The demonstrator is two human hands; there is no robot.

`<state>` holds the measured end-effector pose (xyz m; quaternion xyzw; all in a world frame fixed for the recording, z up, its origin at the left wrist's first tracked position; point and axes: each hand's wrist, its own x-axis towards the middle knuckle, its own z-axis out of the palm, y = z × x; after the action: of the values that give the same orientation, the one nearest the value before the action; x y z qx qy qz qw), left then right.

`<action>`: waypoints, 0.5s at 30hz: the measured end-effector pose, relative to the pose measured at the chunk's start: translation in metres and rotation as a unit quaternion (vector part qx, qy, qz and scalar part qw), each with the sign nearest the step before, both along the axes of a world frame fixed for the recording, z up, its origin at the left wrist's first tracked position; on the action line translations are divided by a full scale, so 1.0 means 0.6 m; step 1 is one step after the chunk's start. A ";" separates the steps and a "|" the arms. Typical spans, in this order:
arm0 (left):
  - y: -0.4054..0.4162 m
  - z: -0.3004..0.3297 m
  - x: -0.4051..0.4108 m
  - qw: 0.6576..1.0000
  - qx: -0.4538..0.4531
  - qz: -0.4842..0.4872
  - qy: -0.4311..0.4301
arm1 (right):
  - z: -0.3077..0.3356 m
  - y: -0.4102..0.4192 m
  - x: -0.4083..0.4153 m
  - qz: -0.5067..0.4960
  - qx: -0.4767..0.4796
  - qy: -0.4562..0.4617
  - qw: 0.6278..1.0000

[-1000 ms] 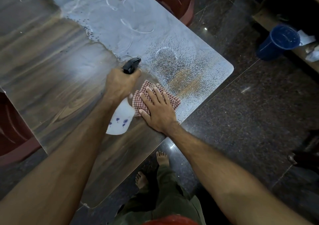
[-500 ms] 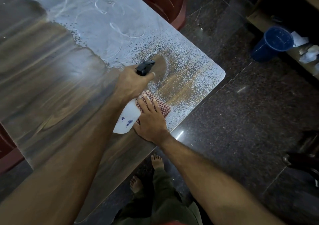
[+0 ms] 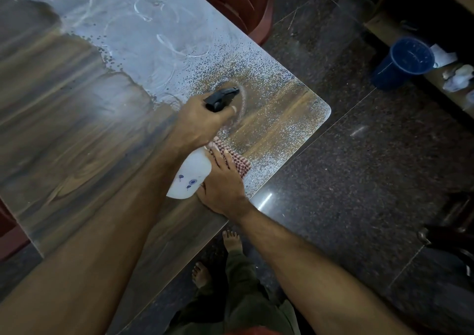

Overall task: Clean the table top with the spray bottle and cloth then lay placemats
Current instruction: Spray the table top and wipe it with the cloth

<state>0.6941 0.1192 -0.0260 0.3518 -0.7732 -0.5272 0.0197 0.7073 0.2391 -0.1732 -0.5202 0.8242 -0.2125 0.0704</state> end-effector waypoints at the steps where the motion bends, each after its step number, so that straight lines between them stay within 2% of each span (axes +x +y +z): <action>1: -0.006 0.000 0.011 1.000 0.003 0.016 0.011 | -0.004 0.004 -0.004 0.007 0.037 -0.002 0.999; 8: -0.029 -0.008 0.090 0.997 0.008 0.079 0.024 | -0.016 0.038 -0.052 -0.014 0.164 0.009 0.986; 15: -0.029 -0.031 0.142 0.990 0.044 0.128 0.037 | -0.008 0.048 -0.047 -0.071 0.180 0.017 0.981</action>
<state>0.7791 0.1017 -0.0446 0.4287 -0.6969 -0.5662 0.0999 0.6788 0.2682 -0.1778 -0.4429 0.8847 -0.0569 0.1337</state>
